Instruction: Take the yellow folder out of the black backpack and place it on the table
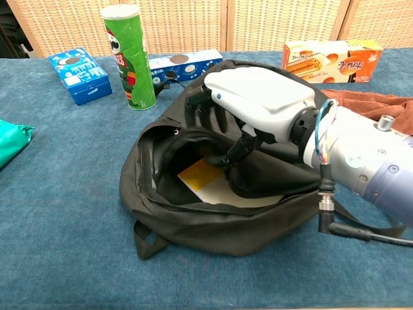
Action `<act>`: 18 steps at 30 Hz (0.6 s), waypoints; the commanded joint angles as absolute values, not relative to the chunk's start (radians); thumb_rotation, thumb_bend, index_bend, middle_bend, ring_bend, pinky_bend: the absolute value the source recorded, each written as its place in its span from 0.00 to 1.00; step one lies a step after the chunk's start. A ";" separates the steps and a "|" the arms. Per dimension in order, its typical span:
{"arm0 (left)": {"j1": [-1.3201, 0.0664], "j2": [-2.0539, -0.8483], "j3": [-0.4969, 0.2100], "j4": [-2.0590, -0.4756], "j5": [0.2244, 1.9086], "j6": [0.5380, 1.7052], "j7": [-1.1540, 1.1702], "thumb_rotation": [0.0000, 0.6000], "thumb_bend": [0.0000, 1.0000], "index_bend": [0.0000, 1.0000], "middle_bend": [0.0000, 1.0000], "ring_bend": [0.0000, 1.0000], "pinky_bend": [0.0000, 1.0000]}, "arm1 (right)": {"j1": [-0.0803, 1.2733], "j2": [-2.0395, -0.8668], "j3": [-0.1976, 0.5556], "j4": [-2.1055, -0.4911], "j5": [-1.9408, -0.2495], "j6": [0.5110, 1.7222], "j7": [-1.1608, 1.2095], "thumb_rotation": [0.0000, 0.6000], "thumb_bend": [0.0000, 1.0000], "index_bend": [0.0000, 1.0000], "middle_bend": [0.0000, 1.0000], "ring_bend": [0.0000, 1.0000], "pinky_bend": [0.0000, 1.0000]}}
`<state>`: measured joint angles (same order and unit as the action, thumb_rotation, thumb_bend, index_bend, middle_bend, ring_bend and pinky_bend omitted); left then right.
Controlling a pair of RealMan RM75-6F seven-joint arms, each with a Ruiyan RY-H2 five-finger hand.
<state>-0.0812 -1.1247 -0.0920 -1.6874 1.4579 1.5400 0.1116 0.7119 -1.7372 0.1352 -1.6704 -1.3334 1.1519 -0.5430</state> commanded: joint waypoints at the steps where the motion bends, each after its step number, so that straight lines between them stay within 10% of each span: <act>1: -0.083 -1.126 -0.091 -1.686 1.461 1.538 0.113 1.00 0.00 0.00 0.00 0.00 0.00 | 0.707 -1.743 0.136 -1.655 -1.344 1.156 -0.524 1.00 0.46 0.59 0.65 0.63 0.64; 18: -0.199 -1.210 -0.062 -1.523 1.657 1.476 0.045 1.00 0.00 0.00 0.00 0.00 0.00 | 0.782 -1.687 0.287 -1.654 -1.261 1.065 -0.463 1.00 0.54 0.64 0.70 0.67 0.66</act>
<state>-0.1795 -1.1960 -0.0664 -1.5447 1.6348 1.4871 0.0638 0.7698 -1.6970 0.2726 -1.6530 -1.2738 1.0776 -0.4569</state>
